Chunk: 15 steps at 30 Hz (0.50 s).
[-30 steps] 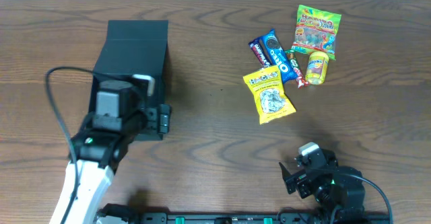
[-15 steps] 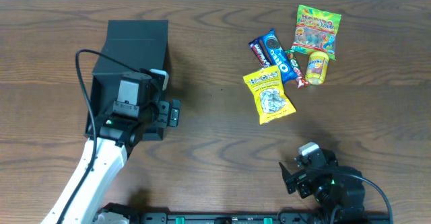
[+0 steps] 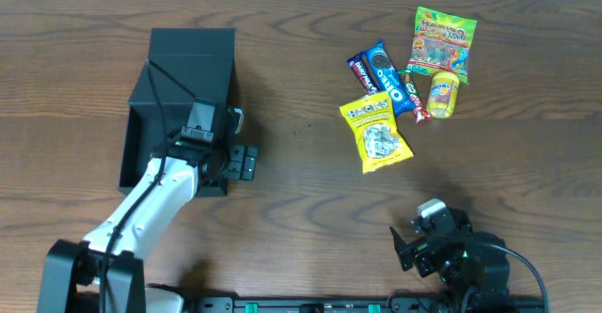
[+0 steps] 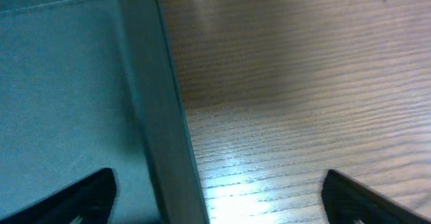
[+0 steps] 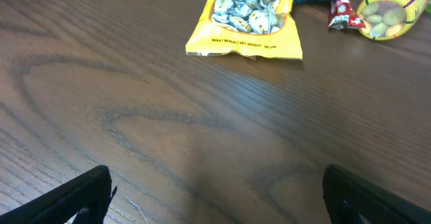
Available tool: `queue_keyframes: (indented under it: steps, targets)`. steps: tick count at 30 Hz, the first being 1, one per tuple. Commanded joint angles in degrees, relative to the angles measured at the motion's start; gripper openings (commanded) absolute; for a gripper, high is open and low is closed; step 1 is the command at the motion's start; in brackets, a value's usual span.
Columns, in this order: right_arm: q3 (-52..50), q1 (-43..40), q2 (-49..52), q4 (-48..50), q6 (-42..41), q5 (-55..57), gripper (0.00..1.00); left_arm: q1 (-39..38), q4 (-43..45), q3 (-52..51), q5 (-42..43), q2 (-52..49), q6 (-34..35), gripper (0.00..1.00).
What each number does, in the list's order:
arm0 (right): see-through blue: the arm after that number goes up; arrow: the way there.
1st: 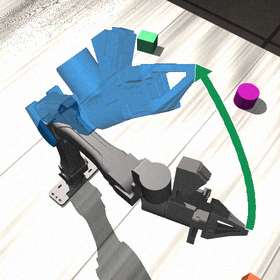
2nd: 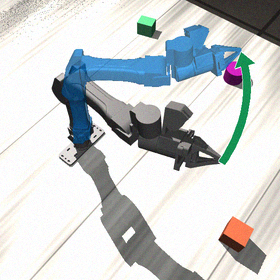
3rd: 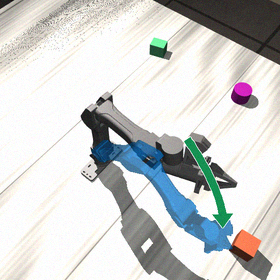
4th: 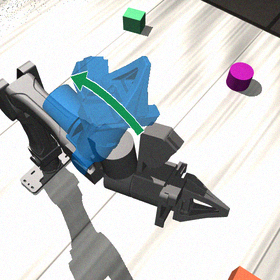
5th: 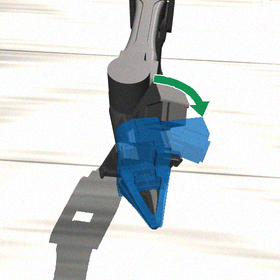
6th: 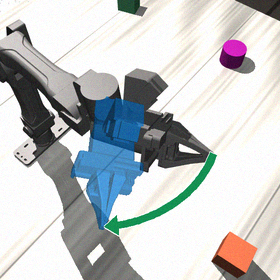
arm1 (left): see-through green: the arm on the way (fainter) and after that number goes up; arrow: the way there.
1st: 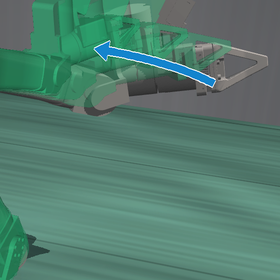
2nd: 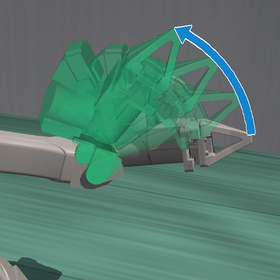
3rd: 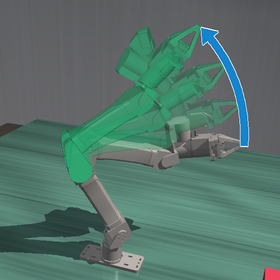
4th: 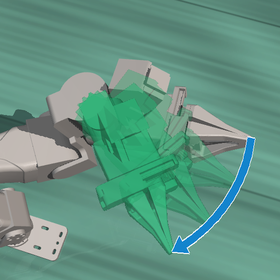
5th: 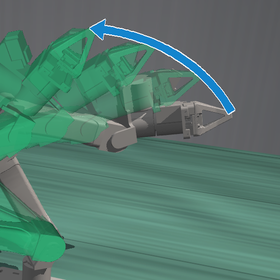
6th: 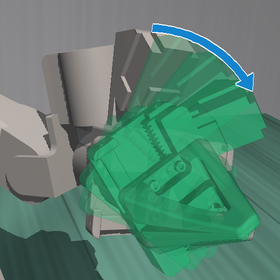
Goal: Pack container
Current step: 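Push the black box lid upright with the left gripper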
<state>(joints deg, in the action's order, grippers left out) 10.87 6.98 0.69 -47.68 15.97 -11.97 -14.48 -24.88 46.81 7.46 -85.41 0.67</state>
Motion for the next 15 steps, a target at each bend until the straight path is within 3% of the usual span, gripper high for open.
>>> queue_keyframes:
  steps: [1, 4, 5, 7, 10, 15]
  targets:
    - [-0.2, -0.4, -0.4, 0.1, 0.8, -0.1, 0.99, -0.1, 1.0, 1.0, -0.3, -1.1, 2.3, 0.71]
    - [-0.2, -0.4, -0.4, 0.1, 0.8, -0.1, 0.99, -0.2, 2.2, 1.0, 0.3, -1.0, 5.8, 0.45]
    - [-0.2, -0.4, -0.4, 0.1, 0.8, -0.1, 0.99, -0.2, 2.6, 1.0, 0.6, -1.0, 7.1, 0.26]
    - [-0.2, -0.4, -0.4, 0.1, 0.8, -0.1, 0.99, -0.2, 3.0, 1.0, 1.4, -1.1, 8.4, 0.08]
    - [-0.2, -0.4, -0.4, 0.1, 0.8, -0.1, 0.99, -0.2, 3.4, 1.0, 2.4, -1.0, 10.3, 0.06]
    - [-0.2, -0.4, -0.4, 0.1, 0.8, -0.1, 0.99, -0.5, 7.0, 1.0, 12.0, -1.1, 12.2, 0.05]
